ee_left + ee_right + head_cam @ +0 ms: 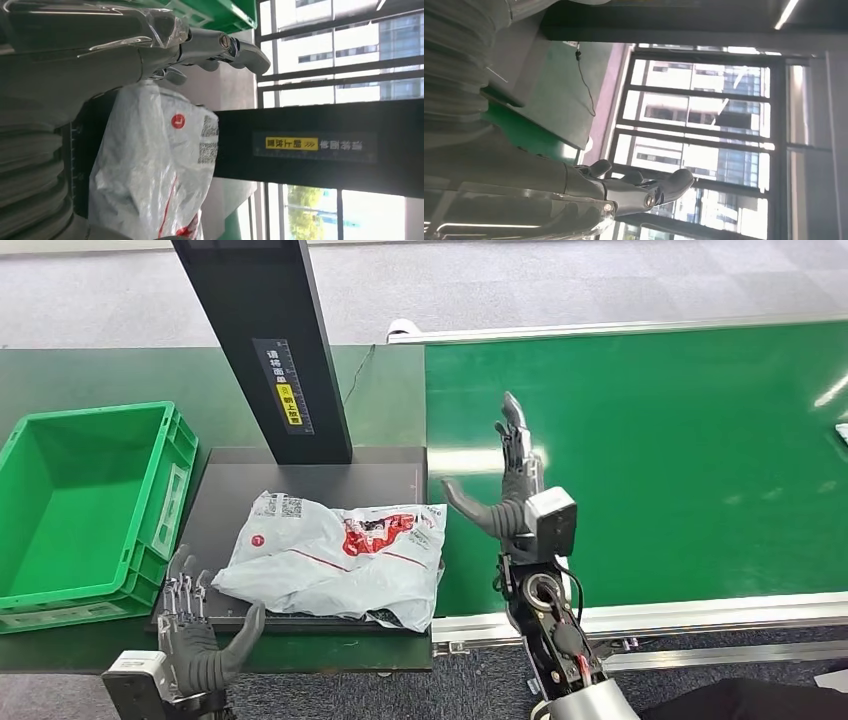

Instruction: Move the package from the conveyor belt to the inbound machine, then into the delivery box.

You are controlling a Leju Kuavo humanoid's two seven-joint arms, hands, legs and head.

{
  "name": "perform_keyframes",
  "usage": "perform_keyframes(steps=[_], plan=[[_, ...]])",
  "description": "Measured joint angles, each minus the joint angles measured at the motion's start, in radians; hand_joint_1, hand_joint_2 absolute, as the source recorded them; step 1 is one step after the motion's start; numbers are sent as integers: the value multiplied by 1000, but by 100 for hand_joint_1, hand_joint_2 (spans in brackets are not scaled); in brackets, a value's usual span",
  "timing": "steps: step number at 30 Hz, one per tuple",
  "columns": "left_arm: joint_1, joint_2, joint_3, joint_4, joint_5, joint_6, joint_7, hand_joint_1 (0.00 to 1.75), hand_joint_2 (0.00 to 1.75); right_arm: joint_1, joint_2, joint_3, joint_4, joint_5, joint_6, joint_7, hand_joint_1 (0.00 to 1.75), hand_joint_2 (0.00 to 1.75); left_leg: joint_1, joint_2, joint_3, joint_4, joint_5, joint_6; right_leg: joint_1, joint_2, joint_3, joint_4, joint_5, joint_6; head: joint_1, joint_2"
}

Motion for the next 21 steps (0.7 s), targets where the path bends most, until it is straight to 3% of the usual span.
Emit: perform_keyframes(steps=[5, 9, 15, 21], plan=[[1, 0, -15, -20, -77, 39, 10, 0, 175, 89, 4, -42, -134, -31, 31, 2, 0, 175, 0, 0, 1, 0, 0, 0, 0, 0, 0, 0, 0, 0, 0, 0], [0, 0, -62, -25, -237, 111, 58, 0, 175, 165, 22, -70, -233, -52, 73, 10, 0, 175, 0, 0, 1, 0, 0, 0, 0, 0, 1, 0, 0, 0, 0, 0], [-21, 2, -197, -23, -596, 243, 201, 0, 175, 294, 64, -85, -381, -75, 130, 17, 0, 175, 0, 0, 1, 0, -1, 0, 0, 0, 0, 0, 0, 0, 0, 0], [-111, 25, -309, 41, -960, 319, 370, 0, 175, 342, 96, -100, -427, -86, 187, 41, 0, 175, 0, 1, 2, 0, -1, 1, 0, 1, 1, 0, 0, 0, -1, 0]])
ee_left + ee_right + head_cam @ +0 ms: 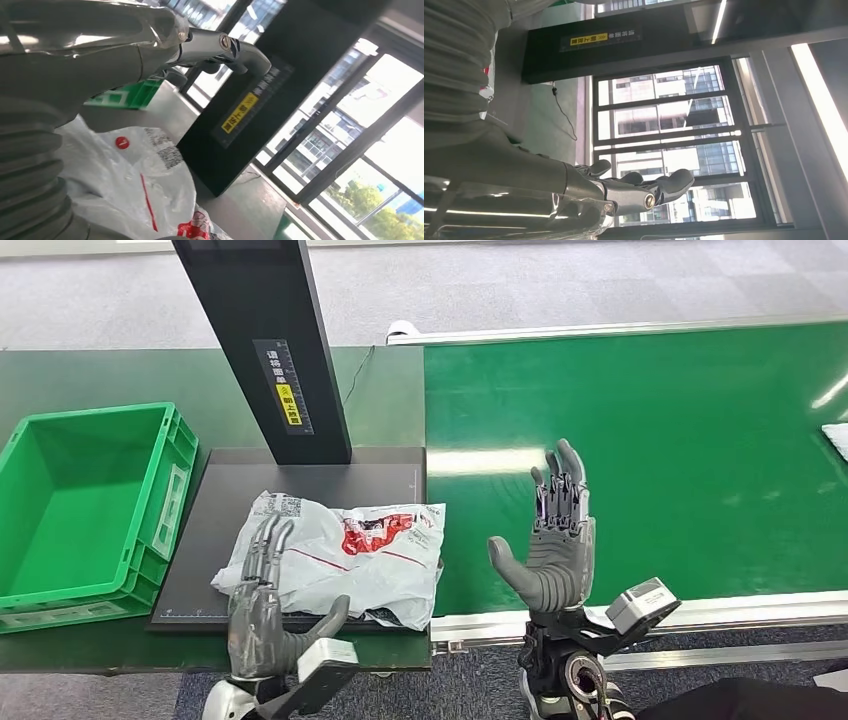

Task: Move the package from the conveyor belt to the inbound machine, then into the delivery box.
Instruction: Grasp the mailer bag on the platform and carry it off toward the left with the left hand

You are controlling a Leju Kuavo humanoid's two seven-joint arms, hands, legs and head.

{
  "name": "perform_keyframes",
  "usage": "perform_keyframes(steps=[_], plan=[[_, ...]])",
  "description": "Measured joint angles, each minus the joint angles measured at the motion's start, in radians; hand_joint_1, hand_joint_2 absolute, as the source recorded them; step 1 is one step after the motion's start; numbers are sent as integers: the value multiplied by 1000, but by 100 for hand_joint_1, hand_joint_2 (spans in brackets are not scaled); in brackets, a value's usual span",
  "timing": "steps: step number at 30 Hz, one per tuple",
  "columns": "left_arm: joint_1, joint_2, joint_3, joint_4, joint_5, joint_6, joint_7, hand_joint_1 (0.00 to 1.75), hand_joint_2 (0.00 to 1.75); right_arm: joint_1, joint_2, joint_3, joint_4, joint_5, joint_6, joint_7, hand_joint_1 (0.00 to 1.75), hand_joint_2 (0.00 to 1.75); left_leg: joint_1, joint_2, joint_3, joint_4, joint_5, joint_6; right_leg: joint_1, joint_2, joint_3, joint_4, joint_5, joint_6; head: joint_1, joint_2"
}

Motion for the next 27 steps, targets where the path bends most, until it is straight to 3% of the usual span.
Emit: perform_keyframes(steps=[5, 14, 21, 27], plan=[[-81, 21, -71, 96, -108, 25, 78, 0, 175, 4, 23, -22, -4, -5, 37, 10, 0, 175, 0, 0, 2, 0, 0, 0, 0, 0, 1, 0, 0, 0, 0, 0], [-173, 28, -153, 212, -136, 30, 104, 0, 175, 49, 51, -61, -44, -49, 86, 8, 0, 175, 0, 2, 1, 0, 0, 0, 0, 1, 1, 0, 0, 0, 0, 0], [-206, 6, -188, 265, -143, 14, 117, 0, 175, 61, 58, -77, -55, -61, 95, 9, 0, 175, 0, 3, 1, 0, 0, 0, 0, 2, 1, 0, 0, 0, 0, 0], [-298, -24, -193, 433, -110, 7, 118, 0, 175, 76, 68, -100, -83, -101, 127, 13, 0, 175, -1, 3, 2, 0, 0, 0, 0, 2, 1, 0, 0, 0, 0, 0]])
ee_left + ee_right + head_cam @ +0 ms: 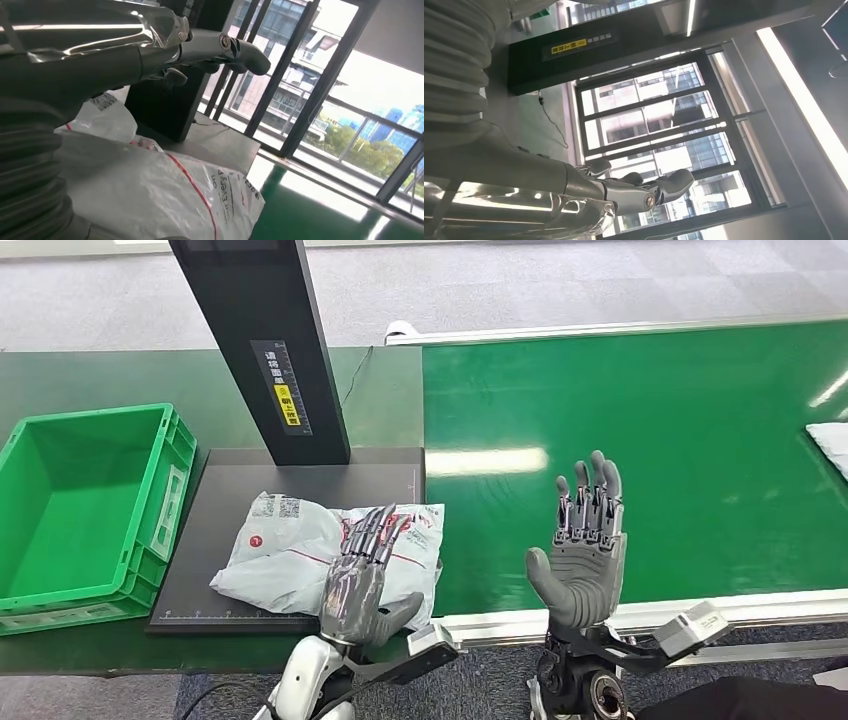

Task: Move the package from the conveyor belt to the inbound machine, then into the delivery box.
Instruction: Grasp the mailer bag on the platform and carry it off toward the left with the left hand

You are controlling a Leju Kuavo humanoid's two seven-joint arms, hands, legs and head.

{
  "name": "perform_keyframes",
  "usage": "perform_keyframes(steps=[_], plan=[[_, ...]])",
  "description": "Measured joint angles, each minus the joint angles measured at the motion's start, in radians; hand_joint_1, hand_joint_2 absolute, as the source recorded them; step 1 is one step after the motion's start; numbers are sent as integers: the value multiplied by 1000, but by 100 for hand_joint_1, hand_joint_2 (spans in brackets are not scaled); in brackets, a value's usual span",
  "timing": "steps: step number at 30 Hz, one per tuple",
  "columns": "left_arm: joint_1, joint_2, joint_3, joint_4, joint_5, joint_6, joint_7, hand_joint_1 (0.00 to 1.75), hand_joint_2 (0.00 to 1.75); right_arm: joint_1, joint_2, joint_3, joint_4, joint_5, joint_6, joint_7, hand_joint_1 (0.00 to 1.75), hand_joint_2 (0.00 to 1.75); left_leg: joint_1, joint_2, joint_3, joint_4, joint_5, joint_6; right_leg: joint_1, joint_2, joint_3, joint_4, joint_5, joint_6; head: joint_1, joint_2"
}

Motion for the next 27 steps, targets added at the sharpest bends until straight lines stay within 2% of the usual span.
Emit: perform_keyframes(steps=[7, 13, 21, 27], plan=[[-132, -30, 20, 237, 26, -16, -5, 0, 175, 14, 15, -26, -29, -53, 25, 8, 0, 175, 0, 0, 0, 0, 0, 0, 0, 0, 0, 0, 0, 0, 0, 0], [-212, -35, 54, 374, 58, -49, -14, 0, 175, 26, 20, -44, -54, -70, 39, 16, 0, 175, 0, 0, 0, 0, 0, 0, 0, 0, 0, 0, 0, 0, 0, 0], [-275, -36, 100, 464, 68, -79, -1, 0, 175, 41, 23, -55, -79, -76, 40, 23, 0, 175, 0, 1, 2, 0, 0, 0, 0, 0, 3, 0, 0, 0, 0, 0], [-292, -36, 113, 489, 67, -87, 0, 0, 175, 50, 23, -64, -88, -78, 40, 23, 0, 175, 0, 1, 4, 0, 0, 0, 0, 0, 5, 0, 0, 0, 0, 0]])
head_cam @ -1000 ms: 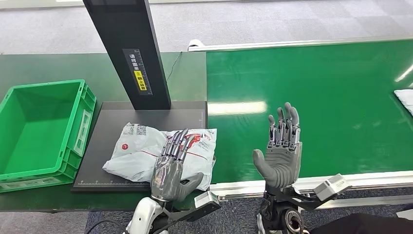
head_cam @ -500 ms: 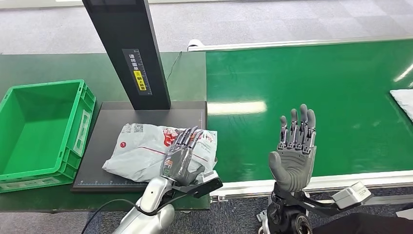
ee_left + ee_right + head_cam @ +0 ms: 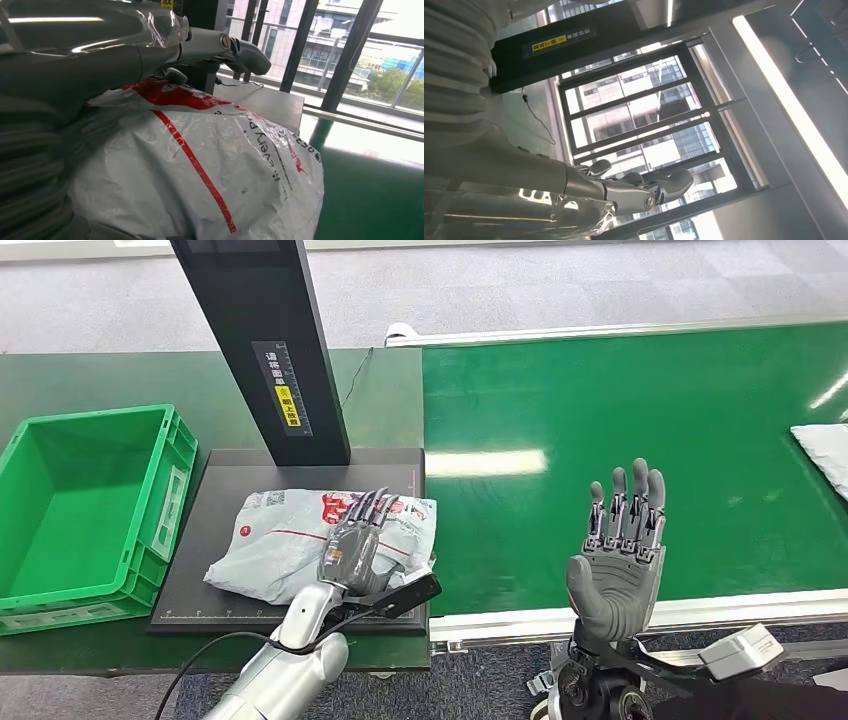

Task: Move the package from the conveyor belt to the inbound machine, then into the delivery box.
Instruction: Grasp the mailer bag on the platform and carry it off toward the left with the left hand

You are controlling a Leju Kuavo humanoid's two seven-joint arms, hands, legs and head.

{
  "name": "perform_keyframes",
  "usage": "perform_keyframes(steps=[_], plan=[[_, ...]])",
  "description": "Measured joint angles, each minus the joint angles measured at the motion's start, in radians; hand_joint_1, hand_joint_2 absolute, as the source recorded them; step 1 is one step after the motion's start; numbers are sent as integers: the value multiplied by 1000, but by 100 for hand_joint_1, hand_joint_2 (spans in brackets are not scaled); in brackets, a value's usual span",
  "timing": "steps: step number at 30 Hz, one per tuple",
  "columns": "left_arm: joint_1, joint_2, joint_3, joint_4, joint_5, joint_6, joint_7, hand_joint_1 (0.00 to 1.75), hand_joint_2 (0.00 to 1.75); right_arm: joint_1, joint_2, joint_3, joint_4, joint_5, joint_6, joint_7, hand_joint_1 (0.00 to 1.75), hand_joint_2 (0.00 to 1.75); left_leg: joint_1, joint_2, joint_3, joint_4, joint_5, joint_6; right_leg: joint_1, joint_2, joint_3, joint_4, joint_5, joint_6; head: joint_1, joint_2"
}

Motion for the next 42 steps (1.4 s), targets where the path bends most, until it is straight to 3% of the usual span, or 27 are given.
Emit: perform_keyframes(steps=[1, 5, 6, 31, 37, 42], plan=[[-1, 0, 1, 2, 0, 0, 0, 3, 175, 1, 0, -1, -1, 0, 0, 0, 0, 175, 0, 0, 0, 0, 0, 0, 0, 0, 0, 0, 0, 0, 0, 0], [-3, 0, 3, 9, -2, -3, 0, 163, 175, 2, 0, -2, -4, -1, 0, 0, 0, 175, 0, 0, 1, 0, 0, 0, 0, 0, 1, 0, 0, 0, 0, 0], [-3, 1, 4, 11, -4, -4, 0, 171, 175, 2, 0, -2, -4, -2, 0, 0, 0, 175, 0, 0, 1, 0, 0, 0, 0, 0, 2, 0, 0, 0, 0, 0], [-2, 16, 50, 2, -17, 24, -25, 175, 175, 2, 0, -3, -3, -14, 7, 0, 0, 175, 0, 0, 2, 0, 0, 0, 0, 0, 2, 0, 0, 0, 0, 0], [72, 23, 115, -126, 157, 199, -225, 175, 175, 2, -1, 1, 5, -14, -6, -1, 0, 175, 0, 1, 1, 0, 0, 0, 0, 1, 0, 0, 0, 0, 0, 0], [161, 29, 217, -386, 320, 223, -456, 175, 175, 2, -2, 8, 16, -18, -23, -7, 0, 175, 0, 1, -2, 0, 0, 0, 0, 1, -3, 0, 0, 0, 0, 0]])
